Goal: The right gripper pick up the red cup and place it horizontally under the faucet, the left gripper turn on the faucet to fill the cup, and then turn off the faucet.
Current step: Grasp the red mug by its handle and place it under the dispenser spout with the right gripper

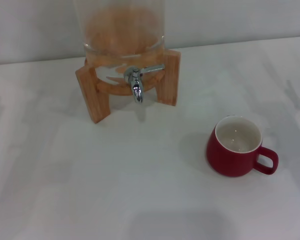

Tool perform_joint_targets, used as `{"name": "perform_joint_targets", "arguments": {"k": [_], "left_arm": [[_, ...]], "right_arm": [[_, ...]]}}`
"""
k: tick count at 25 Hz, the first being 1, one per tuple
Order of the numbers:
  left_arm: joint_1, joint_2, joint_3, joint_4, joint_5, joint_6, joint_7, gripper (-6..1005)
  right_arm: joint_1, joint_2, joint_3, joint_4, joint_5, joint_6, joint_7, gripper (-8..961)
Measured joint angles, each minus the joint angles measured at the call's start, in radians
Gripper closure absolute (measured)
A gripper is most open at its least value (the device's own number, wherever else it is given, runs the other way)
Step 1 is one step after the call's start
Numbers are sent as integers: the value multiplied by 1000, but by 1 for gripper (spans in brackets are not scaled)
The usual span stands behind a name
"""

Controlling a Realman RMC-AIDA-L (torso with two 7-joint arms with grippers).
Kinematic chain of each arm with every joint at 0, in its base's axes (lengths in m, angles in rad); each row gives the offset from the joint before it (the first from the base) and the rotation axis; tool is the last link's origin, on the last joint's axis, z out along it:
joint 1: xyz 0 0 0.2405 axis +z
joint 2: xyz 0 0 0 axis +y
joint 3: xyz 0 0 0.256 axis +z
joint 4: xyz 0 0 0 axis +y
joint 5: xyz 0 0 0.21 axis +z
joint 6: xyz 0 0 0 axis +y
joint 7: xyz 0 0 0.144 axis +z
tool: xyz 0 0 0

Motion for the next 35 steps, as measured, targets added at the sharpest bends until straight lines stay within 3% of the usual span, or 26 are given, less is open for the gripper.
{"name": "perform_joint_targets", "arguments": {"k": [17, 35], "left_arm": [[-2, 0, 1, -12, 1, 2, -2, 166], [31, 0, 39, -13, 4, -36, -28, 167]], "right_arm": [[-2, 0, -49, 9, 0, 1, 14, 109], [-68, -6, -112, 20, 0, -92, 36, 109]]}}
